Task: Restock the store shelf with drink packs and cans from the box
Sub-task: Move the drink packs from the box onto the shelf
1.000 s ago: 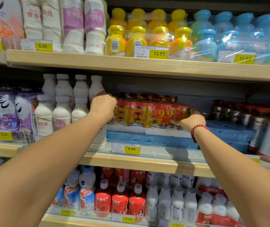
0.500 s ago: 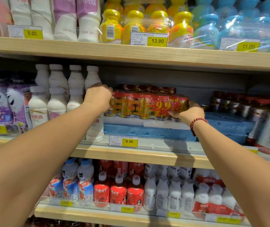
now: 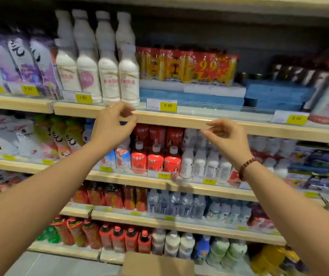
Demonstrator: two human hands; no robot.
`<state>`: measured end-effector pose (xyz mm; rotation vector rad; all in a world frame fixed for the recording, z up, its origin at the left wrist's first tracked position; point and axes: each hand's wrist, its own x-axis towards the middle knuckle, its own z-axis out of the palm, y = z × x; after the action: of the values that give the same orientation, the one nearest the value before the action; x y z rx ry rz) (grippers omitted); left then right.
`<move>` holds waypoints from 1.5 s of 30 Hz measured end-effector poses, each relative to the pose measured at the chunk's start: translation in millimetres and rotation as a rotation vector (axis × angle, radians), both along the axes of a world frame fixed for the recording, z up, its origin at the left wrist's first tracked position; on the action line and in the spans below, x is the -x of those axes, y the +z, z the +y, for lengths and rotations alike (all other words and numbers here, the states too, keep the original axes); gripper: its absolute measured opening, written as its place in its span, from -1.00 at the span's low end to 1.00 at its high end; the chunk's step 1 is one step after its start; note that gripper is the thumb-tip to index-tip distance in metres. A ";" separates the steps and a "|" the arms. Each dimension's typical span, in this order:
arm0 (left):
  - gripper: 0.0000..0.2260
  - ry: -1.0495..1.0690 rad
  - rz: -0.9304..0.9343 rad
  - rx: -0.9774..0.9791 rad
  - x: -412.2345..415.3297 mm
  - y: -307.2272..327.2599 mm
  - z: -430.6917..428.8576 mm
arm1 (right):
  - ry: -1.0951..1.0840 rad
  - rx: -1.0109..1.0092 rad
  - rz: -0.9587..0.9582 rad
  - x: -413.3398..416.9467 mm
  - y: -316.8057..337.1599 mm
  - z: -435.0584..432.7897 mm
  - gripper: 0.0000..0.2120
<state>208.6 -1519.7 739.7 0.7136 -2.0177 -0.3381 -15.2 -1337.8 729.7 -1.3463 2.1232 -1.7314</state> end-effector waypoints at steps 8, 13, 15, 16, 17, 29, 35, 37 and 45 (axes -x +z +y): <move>-0.93 0.013 -0.329 -0.417 -59.7 -235.5 46.2 | 0.058 -0.365 -0.302 -42.9 -245.7 42.3 -0.88; -0.88 0.047 -0.454 -0.777 -83.1 -406.9 74.5 | -0.011 -0.538 -0.488 -58.0 -413.0 59.4 -0.81; -0.83 0.046 -0.507 -0.881 -90.7 -472.1 86.0 | -0.030 -0.645 -0.520 -66.9 -483.0 69.7 -0.83; -0.83 0.036 -0.557 -0.918 -96.1 -504.1 91.8 | -0.025 -0.690 -0.554 -71.0 -516.7 76.9 -0.84; -0.83 0.034 -0.616 -0.946 -102.8 -532.8 97.2 | -0.017 -0.721 -0.583 -73.7 -547.6 83.0 -0.86; -0.60 0.070 -1.022 -1.115 -126.0 -795.3 129.1 | -0.032 -1.155 -0.600 -119.0 -796.6 127.2 -0.74; -0.32 0.011 -1.352 -1.112 -114.2 -874.6 119.0 | 0.145 -1.452 -0.541 -117.4 -864.9 118.6 -0.28; -0.28 -0.021 -1.464 -1.075 -108.1 -888.9 116.6 | 0.185 -1.532 -0.519 -115.1 -879.7 112.7 -0.20; -0.32 -0.088 -1.675 -0.929 -104.2 -929.5 107.9 | 0.279 -1.628 -0.289 -116.6 -917.5 99.9 -0.20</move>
<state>312.8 -1411.8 -189.9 1.8969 -3.4466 -0.9699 101.5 -1237.9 -187.9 -0.6656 1.9610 0.1727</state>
